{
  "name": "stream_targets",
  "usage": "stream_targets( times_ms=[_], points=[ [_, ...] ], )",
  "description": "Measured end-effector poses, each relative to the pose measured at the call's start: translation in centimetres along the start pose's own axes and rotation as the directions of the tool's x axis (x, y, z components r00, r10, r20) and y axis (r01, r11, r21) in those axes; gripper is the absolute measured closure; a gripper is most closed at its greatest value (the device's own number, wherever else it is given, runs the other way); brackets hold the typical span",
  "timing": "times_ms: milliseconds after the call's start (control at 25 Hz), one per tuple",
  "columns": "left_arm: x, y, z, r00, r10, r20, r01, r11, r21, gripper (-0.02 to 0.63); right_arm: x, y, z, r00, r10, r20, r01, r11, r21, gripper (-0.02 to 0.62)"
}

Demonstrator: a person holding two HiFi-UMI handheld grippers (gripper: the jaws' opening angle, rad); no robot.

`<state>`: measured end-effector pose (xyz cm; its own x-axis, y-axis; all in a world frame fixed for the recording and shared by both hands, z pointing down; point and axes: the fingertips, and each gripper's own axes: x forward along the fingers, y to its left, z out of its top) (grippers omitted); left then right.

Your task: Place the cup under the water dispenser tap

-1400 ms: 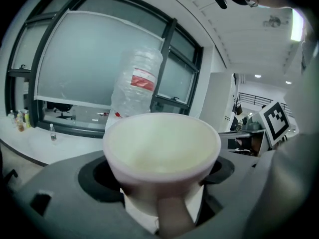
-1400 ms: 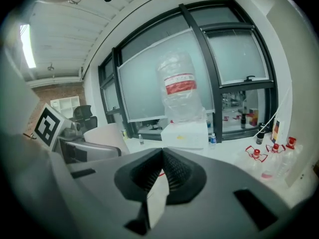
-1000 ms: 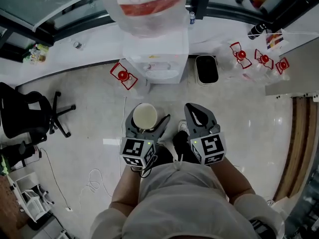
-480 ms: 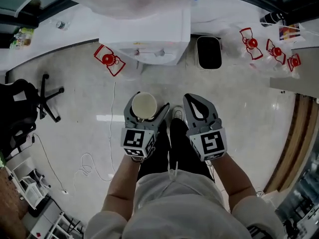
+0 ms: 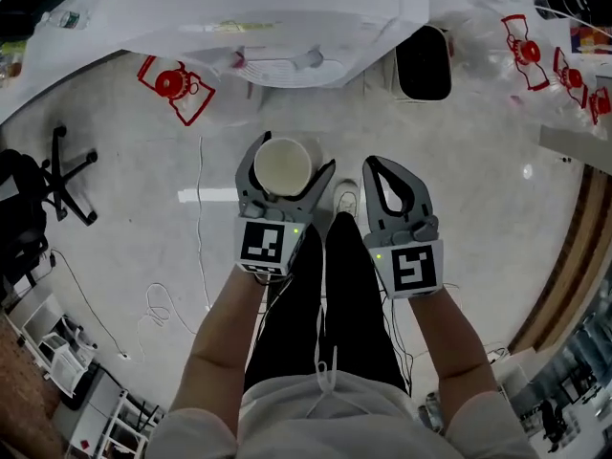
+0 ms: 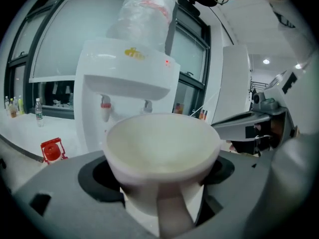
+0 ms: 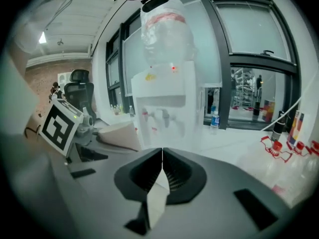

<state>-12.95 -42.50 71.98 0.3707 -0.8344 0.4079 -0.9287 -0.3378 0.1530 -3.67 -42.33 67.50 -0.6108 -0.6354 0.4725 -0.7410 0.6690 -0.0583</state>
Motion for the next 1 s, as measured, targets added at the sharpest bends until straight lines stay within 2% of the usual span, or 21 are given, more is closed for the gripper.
stream_targets(
  times_ms=[280, 760, 1000],
  points=[
    [6.8, 3.0, -4.1, 0.999, -0.006, 0.041, 0.003, 0.998, 0.068, 0.141, 4.9, -2.6, -4.4, 0.997, -0.071, 0.020, 0.070, 0.996, 0.047, 0.566],
    [15.8, 7.8, -4.2, 0.994, 0.090, 0.066, -0.095, 0.993, 0.075, 0.141, 8.1, -2.7, -6.5, 1.000, -0.030, -0.002, 0.030, 0.997, 0.066, 0.566],
    [17.0, 7.9, -4.9, 0.987, 0.149, 0.060, -0.158, 0.973, 0.168, 0.141, 7.6, -3.7, -7.5, 0.998, -0.033, -0.049, 0.036, 0.998, 0.060, 0.566]
  ],
)
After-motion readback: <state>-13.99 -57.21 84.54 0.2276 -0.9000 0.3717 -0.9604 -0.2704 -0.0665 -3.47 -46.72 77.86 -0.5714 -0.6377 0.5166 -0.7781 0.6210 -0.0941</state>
